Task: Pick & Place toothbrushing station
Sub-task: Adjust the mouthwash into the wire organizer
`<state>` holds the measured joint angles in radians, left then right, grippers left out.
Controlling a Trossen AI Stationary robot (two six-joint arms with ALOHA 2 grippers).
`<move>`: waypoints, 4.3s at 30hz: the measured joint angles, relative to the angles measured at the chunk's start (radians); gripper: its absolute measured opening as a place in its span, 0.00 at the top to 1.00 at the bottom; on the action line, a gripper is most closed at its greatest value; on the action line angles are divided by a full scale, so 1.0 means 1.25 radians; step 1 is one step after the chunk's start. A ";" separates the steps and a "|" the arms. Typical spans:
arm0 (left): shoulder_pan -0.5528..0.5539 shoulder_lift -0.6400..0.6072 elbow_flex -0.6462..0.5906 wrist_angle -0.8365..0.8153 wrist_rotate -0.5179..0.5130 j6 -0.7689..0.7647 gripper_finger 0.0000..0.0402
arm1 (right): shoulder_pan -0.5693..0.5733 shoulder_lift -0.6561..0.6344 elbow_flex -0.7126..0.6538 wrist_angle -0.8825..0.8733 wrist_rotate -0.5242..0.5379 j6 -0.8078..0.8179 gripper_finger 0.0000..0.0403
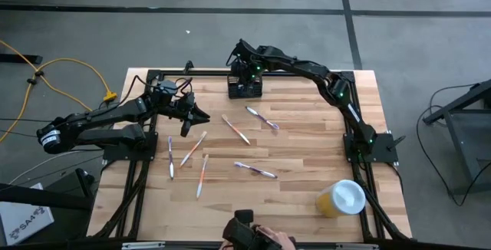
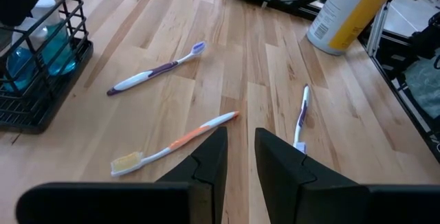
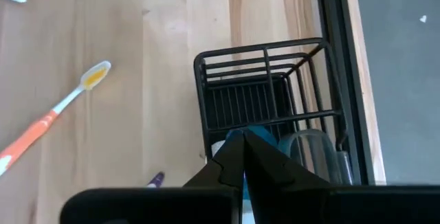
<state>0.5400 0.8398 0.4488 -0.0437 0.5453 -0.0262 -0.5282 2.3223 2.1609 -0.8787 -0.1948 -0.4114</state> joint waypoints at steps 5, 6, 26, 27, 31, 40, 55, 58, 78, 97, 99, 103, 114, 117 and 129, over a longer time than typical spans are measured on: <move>0.000 0.000 0.000 0.000 0.000 0.000 0.82 | 0.000 -0.011 0.000 -0.012 0.007 0.006 0.99; 0.000 0.000 0.000 0.000 0.000 0.000 0.82 | 0.000 -0.011 0.000 -0.013 0.007 0.006 0.99; 0.000 0.000 0.000 0.000 0.000 0.000 0.82 | 0.000 -0.011 0.000 -0.031 -0.017 0.012 0.99; 0.000 0.000 0.000 0.000 0.000 0.000 0.82 | 0.000 -0.011 0.000 -0.031 -0.018 0.013 0.99; 0.000 0.000 0.000 0.000 0.000 0.000 0.82 | 0.000 -0.011 0.000 -0.032 -0.019 0.015 0.99; 0.000 0.000 0.000 0.000 0.000 0.000 0.82 | 0.000 -0.006 0.000 -0.032 -0.015 0.018 0.99; 0.000 0.000 0.000 0.000 0.000 0.000 0.82 | -0.006 0.016 0.002 -0.023 -0.024 0.018 0.99; 0.000 0.000 0.000 0.000 0.000 0.000 0.82 | -0.007 0.020 0.002 -0.008 -0.022 0.015 0.99; 0.000 0.000 0.000 0.000 0.000 0.000 0.82 | -0.015 0.022 0.002 0.013 0.071 0.017 0.99; 0.000 0.000 0.000 0.000 0.000 0.000 0.82 | -0.033 0.022 0.001 0.001 0.091 0.028 0.99; 0.000 0.000 0.000 0.000 0.000 0.000 0.82 | -0.033 0.022 0.001 -0.003 0.090 0.033 0.99; 0.000 0.000 0.000 0.000 0.000 0.000 0.82 | -0.029 0.022 0.001 -0.008 0.090 0.036 0.99; 0.000 0.000 0.000 0.000 0.000 0.000 0.82 | -0.012 0.022 0.000 -0.012 0.101 0.029 0.99; 0.000 0.000 0.000 0.000 0.000 0.000 0.82 | -0.011 0.022 0.000 -0.011 0.100 0.020 0.99; 0.000 0.000 0.000 0.000 0.000 0.000 0.82 | -0.001 0.022 0.000 -0.028 0.120 0.018 0.98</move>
<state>0.5404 0.8394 0.4488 -0.0439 0.5453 -0.0262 -0.5289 2.3494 2.1612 -0.9132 -0.0443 -0.3893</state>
